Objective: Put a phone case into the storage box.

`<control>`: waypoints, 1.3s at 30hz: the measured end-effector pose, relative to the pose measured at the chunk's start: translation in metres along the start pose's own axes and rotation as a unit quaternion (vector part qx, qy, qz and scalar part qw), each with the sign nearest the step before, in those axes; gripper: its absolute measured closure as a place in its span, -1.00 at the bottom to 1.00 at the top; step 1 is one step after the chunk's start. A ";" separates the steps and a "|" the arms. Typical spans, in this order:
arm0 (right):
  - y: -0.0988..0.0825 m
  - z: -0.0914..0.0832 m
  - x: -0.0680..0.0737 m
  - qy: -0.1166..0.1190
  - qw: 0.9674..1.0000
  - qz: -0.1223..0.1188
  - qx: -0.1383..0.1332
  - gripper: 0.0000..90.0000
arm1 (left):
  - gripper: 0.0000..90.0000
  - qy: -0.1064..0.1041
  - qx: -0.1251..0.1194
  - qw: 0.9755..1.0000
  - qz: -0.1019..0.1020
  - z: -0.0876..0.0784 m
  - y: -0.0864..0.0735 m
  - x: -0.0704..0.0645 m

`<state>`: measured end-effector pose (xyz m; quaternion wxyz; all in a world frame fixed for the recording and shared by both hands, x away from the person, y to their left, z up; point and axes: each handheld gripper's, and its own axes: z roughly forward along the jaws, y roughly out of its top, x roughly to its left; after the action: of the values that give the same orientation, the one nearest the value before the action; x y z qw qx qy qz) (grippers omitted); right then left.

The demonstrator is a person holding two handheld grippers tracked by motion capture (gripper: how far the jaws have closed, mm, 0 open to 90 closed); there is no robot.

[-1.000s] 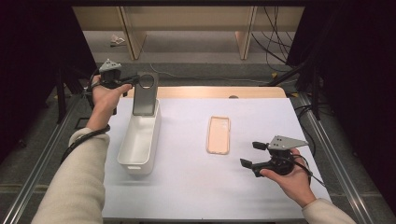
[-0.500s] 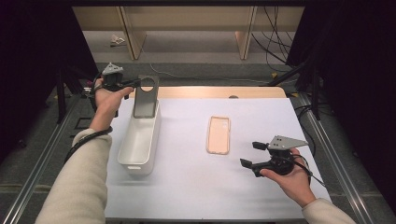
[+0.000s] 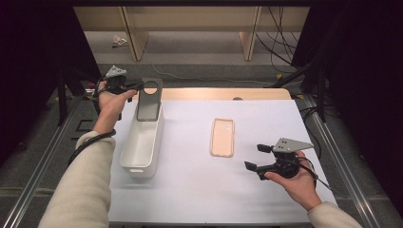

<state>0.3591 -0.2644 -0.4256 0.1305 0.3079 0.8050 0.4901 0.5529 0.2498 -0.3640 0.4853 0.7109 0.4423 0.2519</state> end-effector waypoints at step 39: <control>-0.001 0.001 -0.001 0.003 1.000 -0.001 0.003 -0.63 | 0.80 0.007 0.023 0.999 -0.023 0.009 -0.018 0.009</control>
<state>0.3596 -0.2645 -0.4268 0.1278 0.3062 0.8070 0.4885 0.5575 0.2556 -0.3849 0.4713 0.7095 0.4681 0.2354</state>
